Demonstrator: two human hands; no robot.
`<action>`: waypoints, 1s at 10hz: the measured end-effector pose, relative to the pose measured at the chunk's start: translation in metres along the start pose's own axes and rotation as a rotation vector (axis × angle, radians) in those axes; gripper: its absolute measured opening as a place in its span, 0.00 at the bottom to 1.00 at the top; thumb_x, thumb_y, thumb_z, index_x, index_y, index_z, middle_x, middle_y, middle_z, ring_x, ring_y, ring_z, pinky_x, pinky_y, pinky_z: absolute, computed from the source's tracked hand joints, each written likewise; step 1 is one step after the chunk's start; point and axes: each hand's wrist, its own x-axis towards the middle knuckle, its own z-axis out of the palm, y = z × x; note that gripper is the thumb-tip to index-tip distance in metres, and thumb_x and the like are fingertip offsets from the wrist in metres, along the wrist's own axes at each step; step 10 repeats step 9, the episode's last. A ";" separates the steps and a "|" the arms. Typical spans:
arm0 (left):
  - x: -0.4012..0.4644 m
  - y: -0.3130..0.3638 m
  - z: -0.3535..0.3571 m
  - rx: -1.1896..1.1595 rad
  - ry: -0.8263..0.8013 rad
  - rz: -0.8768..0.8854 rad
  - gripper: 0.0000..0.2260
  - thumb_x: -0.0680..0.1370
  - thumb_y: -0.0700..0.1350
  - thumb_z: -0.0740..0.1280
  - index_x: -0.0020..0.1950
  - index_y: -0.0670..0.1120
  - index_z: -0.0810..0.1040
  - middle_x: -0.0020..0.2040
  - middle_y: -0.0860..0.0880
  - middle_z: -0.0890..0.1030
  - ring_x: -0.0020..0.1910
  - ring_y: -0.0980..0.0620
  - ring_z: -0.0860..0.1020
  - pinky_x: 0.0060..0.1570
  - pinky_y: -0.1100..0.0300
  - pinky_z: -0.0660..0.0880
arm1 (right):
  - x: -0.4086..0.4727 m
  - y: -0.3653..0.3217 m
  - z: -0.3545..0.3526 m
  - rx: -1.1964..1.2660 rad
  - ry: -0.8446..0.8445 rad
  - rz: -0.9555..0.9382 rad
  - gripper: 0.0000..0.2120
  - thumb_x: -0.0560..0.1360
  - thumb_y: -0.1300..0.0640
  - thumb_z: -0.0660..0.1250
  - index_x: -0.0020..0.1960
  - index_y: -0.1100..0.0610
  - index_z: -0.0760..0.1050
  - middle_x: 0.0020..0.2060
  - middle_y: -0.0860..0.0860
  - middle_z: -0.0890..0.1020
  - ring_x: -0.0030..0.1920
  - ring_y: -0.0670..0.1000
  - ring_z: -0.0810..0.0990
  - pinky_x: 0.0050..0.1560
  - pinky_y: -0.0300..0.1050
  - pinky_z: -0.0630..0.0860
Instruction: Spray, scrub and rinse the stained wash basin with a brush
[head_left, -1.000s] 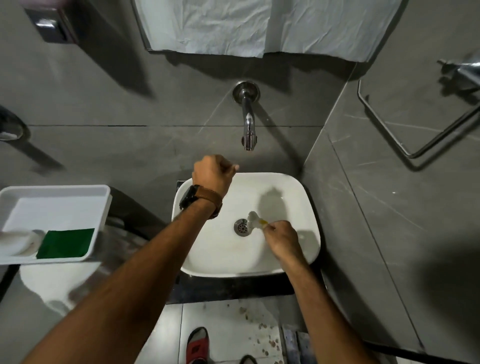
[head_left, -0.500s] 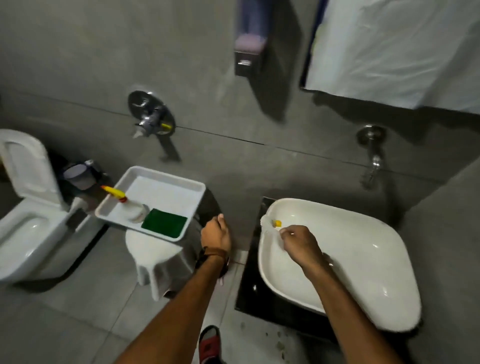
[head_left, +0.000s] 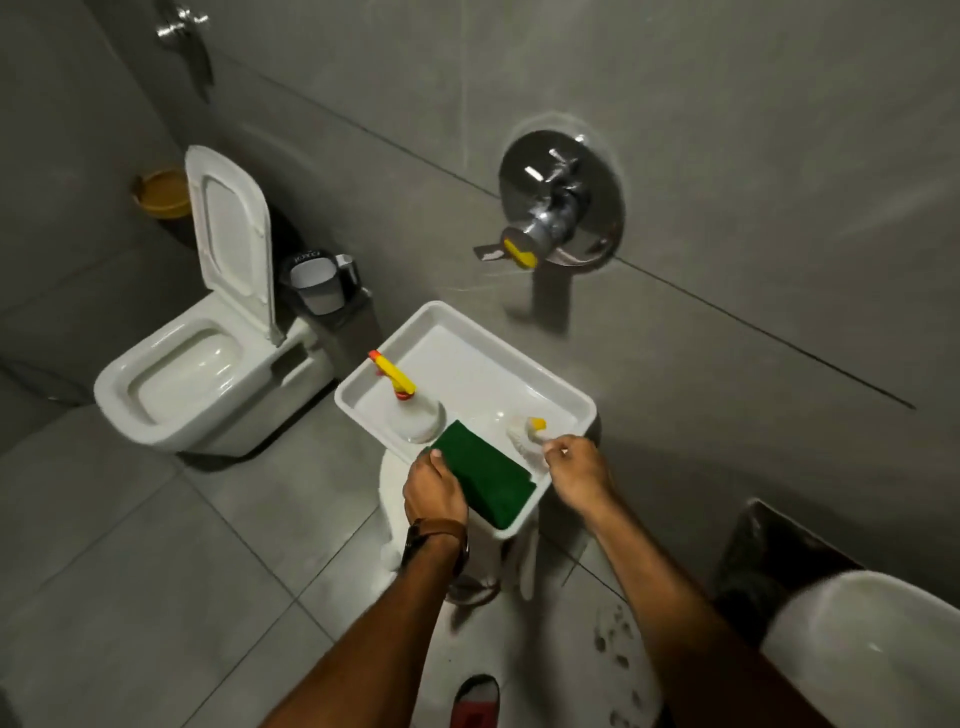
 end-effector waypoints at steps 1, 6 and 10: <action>0.034 -0.017 0.017 -0.061 0.054 -0.038 0.19 0.84 0.43 0.55 0.69 0.33 0.69 0.69 0.33 0.73 0.68 0.35 0.70 0.68 0.47 0.65 | 0.043 -0.008 0.031 -0.155 -0.041 -0.074 0.14 0.82 0.52 0.60 0.64 0.53 0.79 0.59 0.56 0.84 0.58 0.60 0.81 0.55 0.48 0.76; 0.082 -0.056 0.092 -0.283 0.218 -0.168 0.34 0.77 0.29 0.54 0.80 0.40 0.45 0.78 0.37 0.57 0.77 0.38 0.60 0.71 0.60 0.58 | 0.123 0.024 0.100 -0.563 -0.098 -0.238 0.28 0.77 0.64 0.64 0.73 0.44 0.66 0.62 0.51 0.77 0.62 0.56 0.75 0.61 0.55 0.71; 0.068 -0.029 0.065 -0.223 0.218 -0.096 0.27 0.81 0.34 0.54 0.79 0.35 0.49 0.80 0.39 0.52 0.79 0.41 0.55 0.77 0.56 0.53 | 0.070 0.010 0.047 -0.089 -0.006 -0.160 0.14 0.78 0.54 0.67 0.63 0.50 0.78 0.53 0.51 0.85 0.54 0.53 0.83 0.57 0.51 0.80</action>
